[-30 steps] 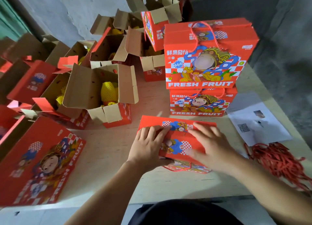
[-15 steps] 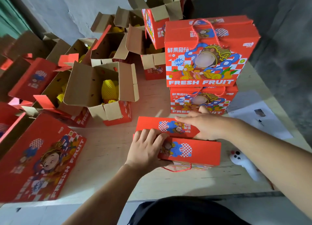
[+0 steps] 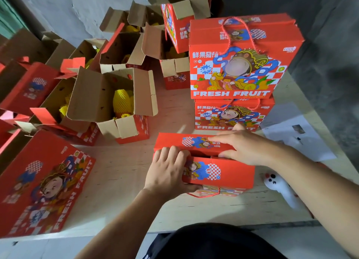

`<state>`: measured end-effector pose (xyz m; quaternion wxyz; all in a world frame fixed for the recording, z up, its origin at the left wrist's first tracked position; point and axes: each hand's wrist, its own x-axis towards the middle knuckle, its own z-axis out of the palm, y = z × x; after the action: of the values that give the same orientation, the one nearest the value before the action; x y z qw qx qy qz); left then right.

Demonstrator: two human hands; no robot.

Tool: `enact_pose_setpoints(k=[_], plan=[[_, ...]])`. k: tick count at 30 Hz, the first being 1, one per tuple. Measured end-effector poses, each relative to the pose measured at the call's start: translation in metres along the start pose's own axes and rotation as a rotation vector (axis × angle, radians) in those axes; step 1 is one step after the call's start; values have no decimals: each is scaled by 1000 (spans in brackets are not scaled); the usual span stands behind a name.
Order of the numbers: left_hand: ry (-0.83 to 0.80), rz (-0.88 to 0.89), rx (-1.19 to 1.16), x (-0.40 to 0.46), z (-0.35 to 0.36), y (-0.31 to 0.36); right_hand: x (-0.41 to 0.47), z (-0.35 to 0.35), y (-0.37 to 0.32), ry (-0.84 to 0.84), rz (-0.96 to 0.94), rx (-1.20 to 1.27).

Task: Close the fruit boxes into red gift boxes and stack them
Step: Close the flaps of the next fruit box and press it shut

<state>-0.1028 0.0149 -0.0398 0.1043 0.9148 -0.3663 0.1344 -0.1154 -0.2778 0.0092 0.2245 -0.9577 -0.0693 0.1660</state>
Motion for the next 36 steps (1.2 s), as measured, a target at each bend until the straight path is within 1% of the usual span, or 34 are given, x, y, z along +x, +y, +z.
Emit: enact_pose_setpoints(k=[2,4,5,8,9,10,12,13,15,18,20,22,23,25,26,30,33,36], plan=[[20,-4,31,-3,4,1,1,-4,2,3,39,43],[35,-17,52,-5,7,1,2,-8,4,80,35,77],[47,-23,51,-5,8,1,2,-7,3,113,7,56],[136,-7,38,-11,11,1,-10,11,-6,138,-54,-49],[153,1,38,-12,12,1,-15,21,-9,185,-73,-118],[133,5,41,-12,11,1,-19,32,-10,257,-96,-194],[7,-3,18,-6,6,-1,-23,44,-11,384,-129,-267],[-50,-11,-20,-1,2,-1,-22,45,-10,427,-147,-272],[-80,-41,-113,5,-2,-1,-20,44,-9,473,-169,-277],[-12,-108,-144,23,-9,-5,-20,38,-8,435,-167,-307],[-28,-83,-92,46,-15,-19,-22,37,-8,398,-148,-348],[-112,-9,32,63,-17,-35,-21,35,-9,396,-135,-379],[-190,7,75,66,-16,-39,-20,36,-10,396,-129,-388],[-339,-10,88,65,-9,-43,-19,38,-11,391,-120,-390],[-362,-25,101,63,-4,-43,-18,39,-11,381,-116,-398],[-316,20,228,67,0,-43,-17,38,-13,315,-87,-401],[-296,26,217,66,2,-44,-18,39,-13,301,-75,-387],[-289,-26,141,65,3,-44,-18,36,-13,258,-59,-442]])
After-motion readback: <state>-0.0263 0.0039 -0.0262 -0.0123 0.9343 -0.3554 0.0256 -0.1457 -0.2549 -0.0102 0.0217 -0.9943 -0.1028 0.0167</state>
